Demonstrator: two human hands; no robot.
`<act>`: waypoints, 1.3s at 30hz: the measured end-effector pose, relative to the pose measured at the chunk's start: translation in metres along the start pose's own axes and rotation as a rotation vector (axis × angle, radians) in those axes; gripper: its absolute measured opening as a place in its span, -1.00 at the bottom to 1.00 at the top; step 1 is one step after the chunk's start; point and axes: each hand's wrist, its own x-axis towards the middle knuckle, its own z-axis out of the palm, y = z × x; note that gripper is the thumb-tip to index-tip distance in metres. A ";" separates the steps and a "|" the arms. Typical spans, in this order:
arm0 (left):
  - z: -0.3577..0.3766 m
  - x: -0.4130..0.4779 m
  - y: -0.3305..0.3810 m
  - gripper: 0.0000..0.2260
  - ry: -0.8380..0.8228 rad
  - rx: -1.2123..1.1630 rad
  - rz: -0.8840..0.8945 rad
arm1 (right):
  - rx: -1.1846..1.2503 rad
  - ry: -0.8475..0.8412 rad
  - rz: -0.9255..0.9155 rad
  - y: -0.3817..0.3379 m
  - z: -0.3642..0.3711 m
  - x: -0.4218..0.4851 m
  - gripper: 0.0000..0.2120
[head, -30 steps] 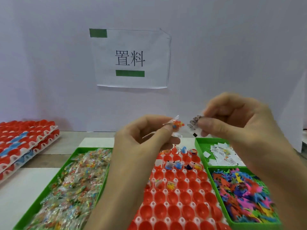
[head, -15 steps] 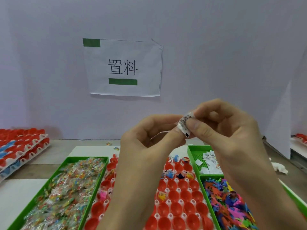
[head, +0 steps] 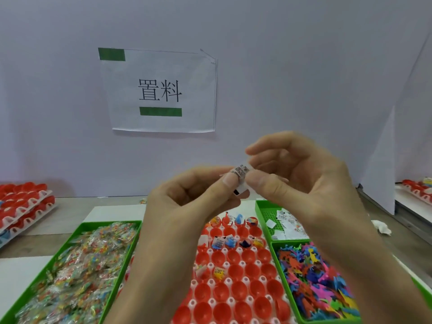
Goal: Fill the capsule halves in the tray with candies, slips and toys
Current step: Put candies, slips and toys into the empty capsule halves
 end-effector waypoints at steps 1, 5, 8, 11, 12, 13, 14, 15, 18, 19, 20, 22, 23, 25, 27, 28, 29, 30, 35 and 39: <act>-0.001 0.000 0.000 -0.78 0.018 -0.008 0.002 | -0.047 -0.045 0.014 0.001 -0.007 0.002 -0.82; -0.003 0.002 -0.005 -0.85 0.069 0.007 0.014 | -0.402 -0.254 0.211 0.022 -0.051 0.007 -0.85; -0.001 0.002 -0.007 -0.88 0.031 -0.016 -0.007 | -0.720 -0.498 0.552 0.062 -0.080 0.006 -0.93; 0.000 0.002 -0.009 -0.90 0.009 -0.006 -0.017 | -0.842 -0.604 0.756 0.104 -0.094 0.001 -0.90; 0.001 0.002 -0.009 -0.90 0.008 -0.008 -0.020 | -0.855 -0.628 0.809 0.115 -0.096 0.000 -0.89; 0.000 0.002 -0.010 -0.91 0.004 -0.012 -0.023 | -0.860 -0.656 0.859 0.123 -0.096 -0.002 -0.88; 0.000 0.002 -0.011 -0.90 0.001 -0.014 -0.023 | -0.861 -0.685 0.901 0.131 -0.094 -0.003 -0.88; 0.000 0.003 -0.011 -0.87 -0.005 -0.014 -0.020 | -0.861 -0.709 0.929 0.136 -0.092 -0.004 -0.87; -0.002 0.004 -0.012 -0.86 -0.019 -0.020 -0.014 | -0.892 -0.751 0.943 0.146 -0.081 -0.007 -0.86; -0.003 0.004 -0.012 -0.85 -0.014 -0.019 -0.015 | -0.906 -0.752 0.938 0.148 -0.077 -0.008 -0.85; -0.004 0.005 -0.012 -0.86 -0.008 -0.024 -0.018 | -0.922 -0.748 0.932 0.150 -0.073 -0.008 -0.83; -0.005 0.006 -0.012 -0.90 0.003 -0.038 -0.019 | -0.946 -0.732 0.921 0.152 -0.070 -0.009 -0.80; -0.004 0.006 -0.012 -0.90 0.004 -0.040 -0.019 | -0.942 -0.722 0.921 0.153 -0.070 -0.009 -0.80; -0.004 0.007 -0.012 -0.89 0.009 -0.041 -0.019 | -0.917 -0.704 0.927 0.153 -0.072 -0.009 -0.80; -0.004 0.006 -0.012 -0.89 0.000 -0.042 -0.026 | -0.905 -0.676 0.914 0.151 -0.077 -0.007 -0.78; -0.004 0.006 -0.013 -0.90 -0.004 -0.041 -0.031 | -0.897 -0.660 0.901 0.148 -0.080 -0.005 -0.77; -0.004 0.006 -0.014 -0.90 -0.009 -0.033 -0.038 | -0.886 -0.648 0.884 0.145 -0.084 -0.004 -0.78; -0.004 0.007 -0.016 -0.91 -0.015 -0.015 -0.046 | -0.873 -0.635 0.859 0.141 -0.088 -0.002 -0.78; -0.001 0.007 -0.025 -0.83 -0.062 0.092 -0.120 | -0.662 -0.409 0.598 0.107 -0.095 0.006 -0.82; 0.000 0.007 -0.034 -0.83 -0.062 0.138 -0.167 | -0.052 -0.305 0.277 0.072 -0.080 0.009 -0.89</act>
